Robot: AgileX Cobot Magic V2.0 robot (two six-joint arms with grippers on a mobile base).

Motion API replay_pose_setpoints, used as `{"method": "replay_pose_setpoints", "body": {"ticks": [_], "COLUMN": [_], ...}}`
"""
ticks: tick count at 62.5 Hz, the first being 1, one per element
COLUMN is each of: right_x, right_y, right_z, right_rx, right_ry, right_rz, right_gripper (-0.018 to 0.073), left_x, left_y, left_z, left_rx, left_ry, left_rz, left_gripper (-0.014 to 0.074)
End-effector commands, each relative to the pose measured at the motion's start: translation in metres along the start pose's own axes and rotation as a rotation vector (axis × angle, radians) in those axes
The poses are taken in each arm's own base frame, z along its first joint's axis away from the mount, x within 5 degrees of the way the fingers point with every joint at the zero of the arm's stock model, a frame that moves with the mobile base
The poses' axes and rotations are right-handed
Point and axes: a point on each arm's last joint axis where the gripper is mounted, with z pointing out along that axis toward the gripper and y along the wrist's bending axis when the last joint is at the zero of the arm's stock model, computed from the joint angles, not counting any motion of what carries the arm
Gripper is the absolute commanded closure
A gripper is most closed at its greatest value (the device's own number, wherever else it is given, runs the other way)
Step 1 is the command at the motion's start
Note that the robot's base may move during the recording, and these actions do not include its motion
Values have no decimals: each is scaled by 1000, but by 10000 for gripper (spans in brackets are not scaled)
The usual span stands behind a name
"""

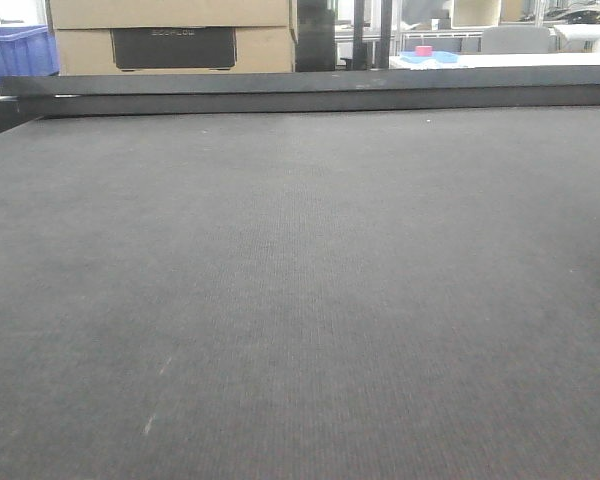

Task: Place valve from conveyor to right shelf box
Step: 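Drive the base to the shelf rack holding both valves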

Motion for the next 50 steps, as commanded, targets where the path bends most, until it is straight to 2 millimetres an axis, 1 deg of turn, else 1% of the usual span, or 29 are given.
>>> {"method": "replay_pose_setpoints", "body": {"ticks": [1,50], "right_x": [-9,-9], "right_y": [-1,-1], "right_z": [-4,-4], "right_rx": [7,7], "right_ry": [-91,-91], "right_rz": [-4,-4], "right_gripper": [721,721], "left_x": [-7,-7], "left_y": [1,1], "left_z": [-3,-3], "left_rx": [-15,-15], "left_ry": [-66,-66], "left_rz": [-9,-9], "left_gripper": [708,708]}}
